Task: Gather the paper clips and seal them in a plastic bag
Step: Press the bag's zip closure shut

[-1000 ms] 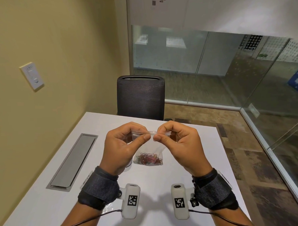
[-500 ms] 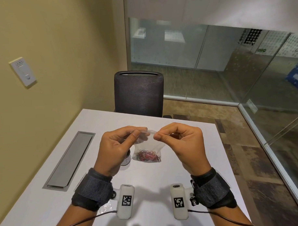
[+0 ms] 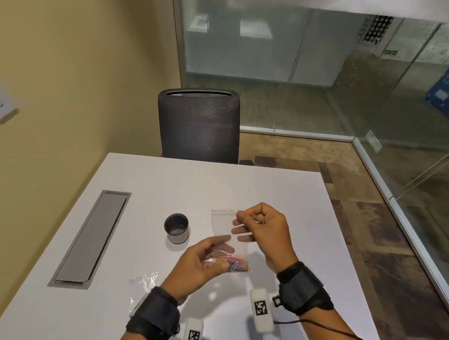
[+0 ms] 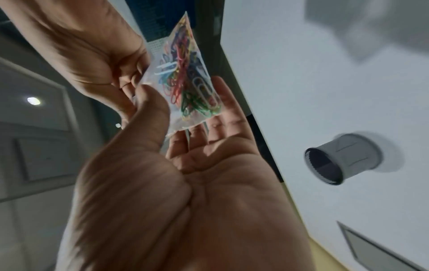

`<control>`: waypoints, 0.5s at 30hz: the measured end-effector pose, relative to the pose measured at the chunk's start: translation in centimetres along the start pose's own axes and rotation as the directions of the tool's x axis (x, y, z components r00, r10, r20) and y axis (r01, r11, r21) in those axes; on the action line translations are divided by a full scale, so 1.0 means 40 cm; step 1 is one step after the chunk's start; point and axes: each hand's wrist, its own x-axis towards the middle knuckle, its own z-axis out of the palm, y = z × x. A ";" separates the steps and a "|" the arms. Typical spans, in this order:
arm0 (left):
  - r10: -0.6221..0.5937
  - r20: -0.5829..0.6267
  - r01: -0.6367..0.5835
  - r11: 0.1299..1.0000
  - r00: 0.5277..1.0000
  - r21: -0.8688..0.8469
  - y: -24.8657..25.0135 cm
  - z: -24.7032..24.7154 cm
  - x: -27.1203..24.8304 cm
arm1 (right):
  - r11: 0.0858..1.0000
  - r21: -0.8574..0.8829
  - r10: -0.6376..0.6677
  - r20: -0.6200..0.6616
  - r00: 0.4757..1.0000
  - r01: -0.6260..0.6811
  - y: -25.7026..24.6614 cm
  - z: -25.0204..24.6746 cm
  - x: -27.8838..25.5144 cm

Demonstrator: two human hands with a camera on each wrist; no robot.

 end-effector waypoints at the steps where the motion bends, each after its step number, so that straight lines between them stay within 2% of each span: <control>1: -0.034 0.000 0.034 0.999 0.999 -0.009 -0.036 0.006 0.011 | 0.998 0.019 0.057 -0.032 0.998 -0.057 0.041 -0.008 0.010; 6: -0.233 0.006 0.232 0.968 0.972 -0.094 -0.215 0.041 0.095 | 0.944 0.134 0.320 -0.155 0.935 -0.301 0.239 -0.054 0.066; 11: -0.377 -0.130 0.352 0.918 0.917 -0.180 -0.352 0.070 0.210 | 0.868 -0.027 0.495 -0.018 0.869 -0.495 0.453 -0.113 0.098; 13: -0.414 -0.177 0.388 0.907 0.893 -0.165 -0.391 0.069 0.260 | 0.843 -0.075 0.536 0.058 0.842 -0.532 0.513 -0.129 0.107; 15: -0.432 -0.202 0.415 0.901 0.879 -0.122 -0.431 0.056 0.312 | 0.835 -0.068 0.549 0.072 0.832 -0.546 0.550 -0.136 0.128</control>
